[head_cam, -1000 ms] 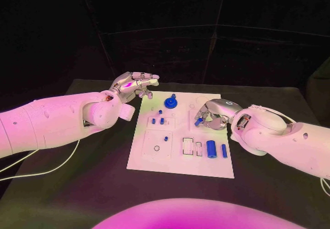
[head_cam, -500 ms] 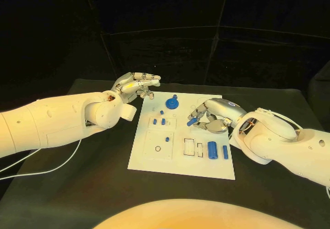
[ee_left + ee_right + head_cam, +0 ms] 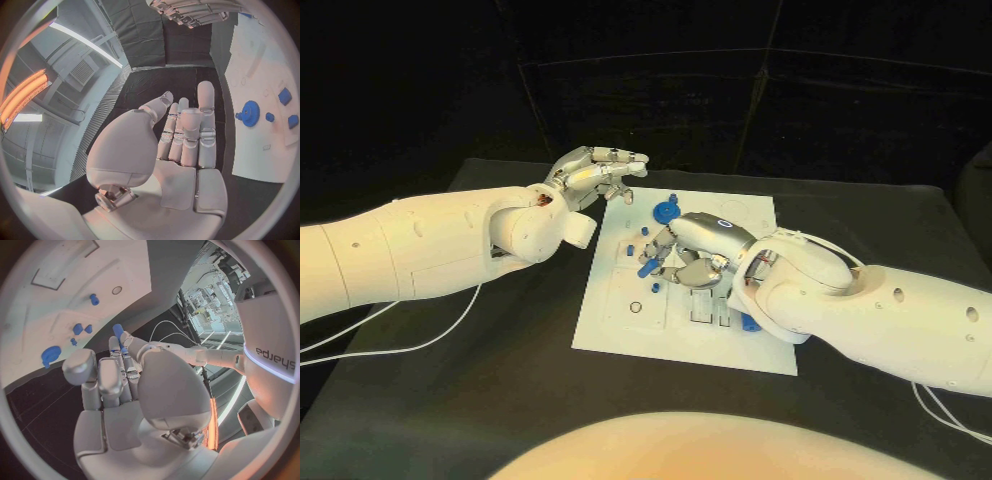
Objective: Assemble the parts on the task board
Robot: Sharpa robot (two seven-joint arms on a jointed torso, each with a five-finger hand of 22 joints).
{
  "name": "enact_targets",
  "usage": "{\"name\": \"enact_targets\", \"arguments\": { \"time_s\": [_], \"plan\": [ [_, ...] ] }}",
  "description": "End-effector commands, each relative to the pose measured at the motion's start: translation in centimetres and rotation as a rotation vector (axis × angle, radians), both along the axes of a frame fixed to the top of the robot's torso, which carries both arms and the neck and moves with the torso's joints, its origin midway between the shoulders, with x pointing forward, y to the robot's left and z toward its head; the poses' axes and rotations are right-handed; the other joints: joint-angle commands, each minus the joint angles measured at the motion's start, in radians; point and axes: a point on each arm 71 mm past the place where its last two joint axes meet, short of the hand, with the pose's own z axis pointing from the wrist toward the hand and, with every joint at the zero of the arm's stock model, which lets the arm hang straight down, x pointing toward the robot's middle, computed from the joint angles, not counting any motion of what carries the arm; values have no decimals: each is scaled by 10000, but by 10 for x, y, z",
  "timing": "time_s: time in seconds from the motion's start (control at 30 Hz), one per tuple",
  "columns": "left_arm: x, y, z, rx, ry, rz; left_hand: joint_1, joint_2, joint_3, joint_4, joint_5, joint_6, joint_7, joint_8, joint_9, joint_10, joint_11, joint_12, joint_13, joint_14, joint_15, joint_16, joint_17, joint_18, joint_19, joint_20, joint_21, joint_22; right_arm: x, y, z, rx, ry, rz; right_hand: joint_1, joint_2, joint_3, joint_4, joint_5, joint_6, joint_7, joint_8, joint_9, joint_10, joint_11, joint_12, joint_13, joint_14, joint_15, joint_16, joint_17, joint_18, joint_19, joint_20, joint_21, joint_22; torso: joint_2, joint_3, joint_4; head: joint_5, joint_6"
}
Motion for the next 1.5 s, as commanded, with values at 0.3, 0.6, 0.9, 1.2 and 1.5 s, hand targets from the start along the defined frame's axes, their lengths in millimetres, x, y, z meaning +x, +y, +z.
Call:
{"name": "enact_targets", "arguments": {
  "time_s": [0.3,0.6,0.9,1.2,1.5],
  "plan": [
    [1,1,2,-9,-103,33,-57,61,-69,-9,-13,-58,0,-60,-5,-40,7,31,12,-57,-18,-48,-9,134,34,56,-53,-9,-7,24,-29,-1435,43,1187,-113,-103,50,43,67,15,64,57,-3,59,53,-56,9,90,25,32,-74,-162,-19,86,31,-39,-16,5,-12,179,-205],
    [2,2,2,-1,-108,55,-57,61,-69,-9,-13,-58,0,-60,-5,-40,7,31,12,-57,-18,-48,-9,134,34,56,-53,-9,-6,27,-38,-1817,10,1118,-183,-146,53,78,74,26,60,53,-2,80,51,-80,11,80,24,20,-104,-156,-39,89,18,-63,-17,12,6,218,-263],
    [2,3,2,3,-104,66,-58,72,-81,-6,-12,-69,8,-64,-6,-49,12,39,12,-59,-13,-42,-9,133,37,60,-62,-16,-5,27,-41,-2088,-82,930,-233,-186,52,99,76,35,53,51,-1,102,45,-96,13,74,21,14,-120,-152,-50,89,11,-75,-5,16,-22,279,-323],
    [2,3,2,6,-99,64,-58,72,-81,-6,-12,-69,8,-64,-6,-49,12,39,12,-59,-13,-42,-9,133,37,60,-62,-16,-5,30,-44,-2346,-167,909,-252,-223,59,98,90,45,43,52,0,124,35,-104,15,68,14,10,-130,-149,-57,87,9,-80,-15,11,-11,294,-372],
    [2,3,2,8,-91,57,-58,72,-81,-6,-12,-69,8,-64,-6,-49,12,39,12,-59,-13,-42,-9,133,37,60,-62,-16,-9,34,-47,-2458,-11,1046,-379,-333,28,150,131,64,34,45,0,168,30,-140,15,57,5,0,-156,-143,-79,79,-4,-102,-24,4,-21,325,-398]
  ]
}}
